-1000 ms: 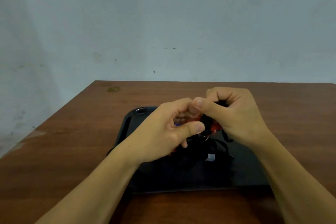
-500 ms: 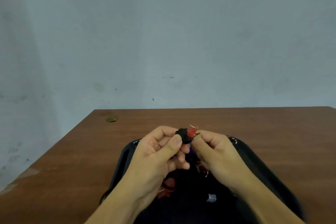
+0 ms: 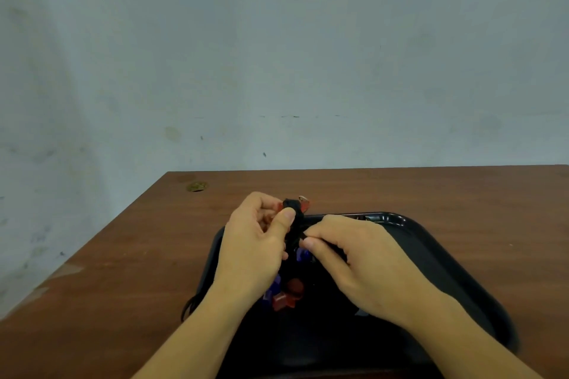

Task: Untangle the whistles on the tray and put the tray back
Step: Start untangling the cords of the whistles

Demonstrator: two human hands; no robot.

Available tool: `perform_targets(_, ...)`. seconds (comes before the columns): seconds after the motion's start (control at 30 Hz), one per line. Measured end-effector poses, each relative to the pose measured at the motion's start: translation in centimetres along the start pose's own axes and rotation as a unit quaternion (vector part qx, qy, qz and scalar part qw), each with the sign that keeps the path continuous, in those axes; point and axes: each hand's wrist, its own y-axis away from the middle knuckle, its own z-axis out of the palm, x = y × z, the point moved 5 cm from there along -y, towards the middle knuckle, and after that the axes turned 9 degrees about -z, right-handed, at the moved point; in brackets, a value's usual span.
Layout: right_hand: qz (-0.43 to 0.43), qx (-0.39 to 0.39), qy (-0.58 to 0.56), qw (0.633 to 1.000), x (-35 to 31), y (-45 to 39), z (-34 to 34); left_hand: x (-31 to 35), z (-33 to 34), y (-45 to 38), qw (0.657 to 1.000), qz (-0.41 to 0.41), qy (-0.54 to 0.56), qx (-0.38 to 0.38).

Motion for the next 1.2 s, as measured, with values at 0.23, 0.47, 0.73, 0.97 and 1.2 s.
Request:
perform_targets(0.23,-0.007,0.101,-0.029,0.994,-0.5,-0.2,-1.9,1.8,0.3,0.8,0.977,0.119,-0.171,-0.036)
perform_targets(0.47,0.116,0.204,-0.178,0.956,1.2,0.2,-2.8,2.3,0.9,1.9,0.959,0.129,-0.153,-0.203)
perform_targets(0.73,0.227,0.281,-0.324,0.874,5.7,1.5,-2.9,3.3,2.2,3.4,0.949,0.069,0.017,-0.308)
perform_targets(0.97,0.200,0.216,-0.356,0.887,3.2,0.8,-2.3,2.6,2.5,3.0,0.906,-0.116,0.291,-0.284)
perform_targets(1.2,0.237,0.088,-0.475,0.843,0.9,0.3,-0.2,1.4,2.5,2.5,0.883,-0.226,0.347,-0.221)
